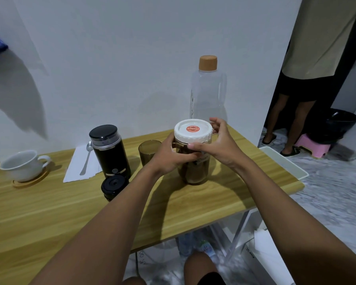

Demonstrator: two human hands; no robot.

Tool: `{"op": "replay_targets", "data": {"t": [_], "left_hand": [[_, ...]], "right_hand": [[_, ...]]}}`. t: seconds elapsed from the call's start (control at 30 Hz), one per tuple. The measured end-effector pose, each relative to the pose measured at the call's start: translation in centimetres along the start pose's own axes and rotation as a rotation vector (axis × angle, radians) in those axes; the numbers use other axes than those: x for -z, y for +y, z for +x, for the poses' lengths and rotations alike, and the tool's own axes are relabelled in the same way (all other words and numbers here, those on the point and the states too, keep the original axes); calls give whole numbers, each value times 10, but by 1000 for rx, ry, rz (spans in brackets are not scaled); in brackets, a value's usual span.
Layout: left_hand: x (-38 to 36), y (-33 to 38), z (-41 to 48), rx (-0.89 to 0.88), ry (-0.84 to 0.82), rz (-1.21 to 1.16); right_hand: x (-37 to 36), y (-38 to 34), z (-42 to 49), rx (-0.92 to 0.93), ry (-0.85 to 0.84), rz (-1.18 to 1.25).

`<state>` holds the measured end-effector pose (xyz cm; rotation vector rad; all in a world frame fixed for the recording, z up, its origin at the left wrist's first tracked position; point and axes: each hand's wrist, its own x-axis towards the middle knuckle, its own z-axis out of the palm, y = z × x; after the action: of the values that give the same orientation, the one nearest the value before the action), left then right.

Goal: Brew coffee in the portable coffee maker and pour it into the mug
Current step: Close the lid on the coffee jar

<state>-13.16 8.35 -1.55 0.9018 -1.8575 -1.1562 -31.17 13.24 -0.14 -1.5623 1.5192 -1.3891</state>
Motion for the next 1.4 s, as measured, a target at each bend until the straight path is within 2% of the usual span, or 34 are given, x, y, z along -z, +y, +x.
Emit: {"op": "replay_targets", "data": {"t": [0.07,0.23,0.43,0.53,0.63,0.77,0.93,1.13,1.23,1.33,1.4], "left_hand": [[-1,-1,0,0,6,-10],[-1,-4,0,-5,7,-5],[-3,-3,0,-16,16,-10],[-5,-5,-1,-24,30,-15],[-4,-5,-2,-25,23,-11],[-7,-3,-4,-38,48,-19],[-7,-2,-6,-41,41,4],[-4,2,-2,-4,27,51],[-1,6,1,19,2,75],[0,10,2,34,-6,62],[0,11,4,21,7,59]], "right_hand": [[2,4,-1,-25,-76,66],[-4,6,-3,-42,56,83],[1,5,-1,-37,-34,118],[-4,3,-5,7,31,132],[-8,3,-7,36,91,119],[-1,2,-5,9,35,93],[-2,1,-6,35,83,23],[22,6,-15,-3,-117,83],[40,26,-28,-109,-181,129],[38,49,-41,-185,-275,-3],[22,55,-44,-181,-278,-64]]}}
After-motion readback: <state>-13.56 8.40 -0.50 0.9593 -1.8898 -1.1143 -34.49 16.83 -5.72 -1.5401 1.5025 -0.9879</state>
